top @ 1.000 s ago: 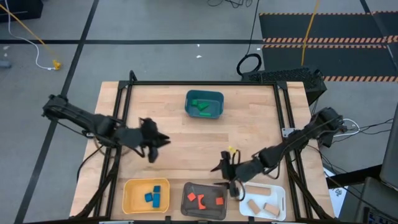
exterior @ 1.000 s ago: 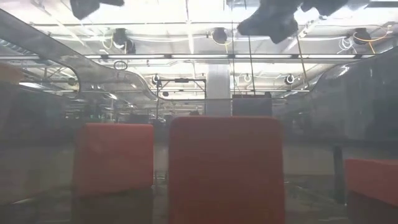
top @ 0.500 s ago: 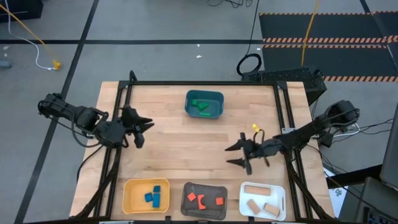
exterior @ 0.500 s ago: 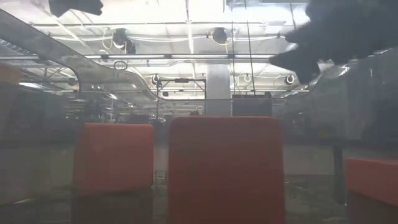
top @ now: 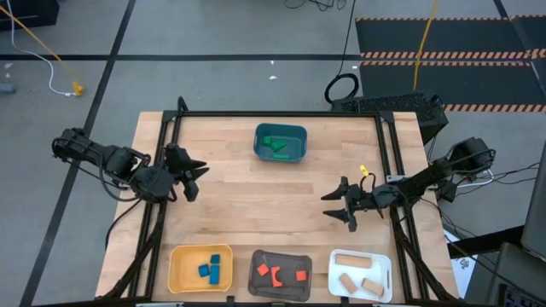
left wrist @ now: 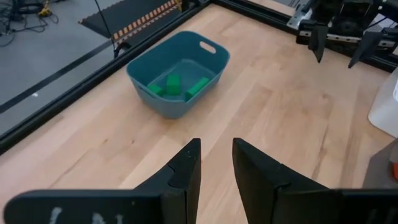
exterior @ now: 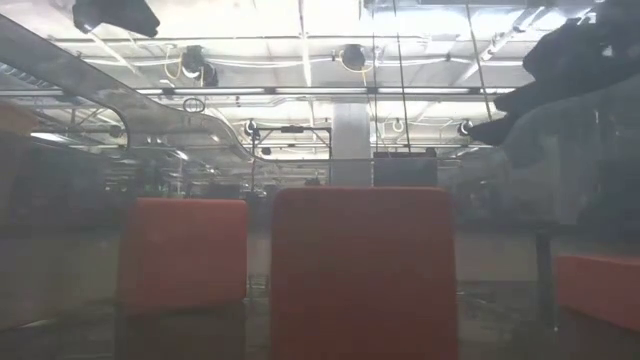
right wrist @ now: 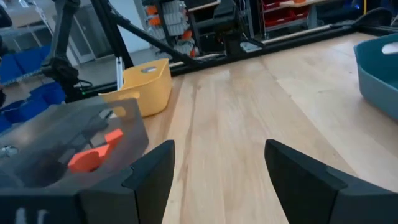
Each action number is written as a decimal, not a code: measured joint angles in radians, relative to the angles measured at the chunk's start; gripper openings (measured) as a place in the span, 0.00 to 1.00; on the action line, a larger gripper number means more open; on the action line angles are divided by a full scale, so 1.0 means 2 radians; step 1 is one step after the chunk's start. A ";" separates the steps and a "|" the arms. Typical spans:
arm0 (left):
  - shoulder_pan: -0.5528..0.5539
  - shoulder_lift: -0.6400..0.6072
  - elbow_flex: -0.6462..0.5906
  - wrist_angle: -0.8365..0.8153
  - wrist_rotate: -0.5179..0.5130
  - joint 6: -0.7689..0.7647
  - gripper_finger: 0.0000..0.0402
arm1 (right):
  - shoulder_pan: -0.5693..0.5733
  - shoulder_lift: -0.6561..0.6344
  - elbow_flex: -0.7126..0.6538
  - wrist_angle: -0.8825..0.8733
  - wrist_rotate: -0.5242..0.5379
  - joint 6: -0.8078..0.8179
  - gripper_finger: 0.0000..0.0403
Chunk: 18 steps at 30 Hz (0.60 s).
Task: Sort & place blocks by color
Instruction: Return to Home Position
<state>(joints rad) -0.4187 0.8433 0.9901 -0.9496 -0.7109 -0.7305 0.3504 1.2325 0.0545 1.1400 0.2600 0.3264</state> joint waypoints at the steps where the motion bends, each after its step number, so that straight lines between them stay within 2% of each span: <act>1: 0.000 0.000 0.000 -0.003 0.000 -0.004 0.23 | 0.000 0.000 -0.003 -0.002 0.001 0.003 0.60; 10: -0.006 0.000 -0.010 -0.028 0.000 -0.041 0.23 | 0.000 0.000 -0.019 -0.013 0.001 0.015 0.60; 14: -0.022 -0.008 -0.051 -0.019 0.000 -0.064 0.23 | 0.000 0.000 -0.020 -0.021 0.001 0.019 0.60; 18: -0.043 -0.020 -0.106 0.033 0.001 -0.086 0.23 | 0.000 0.000 -0.020 -0.022 0.001 0.037 0.60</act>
<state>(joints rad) -0.5037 0.8040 0.7791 -0.8836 -0.7097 -0.9023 0.3504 1.2324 0.0147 1.0954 0.2611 0.4011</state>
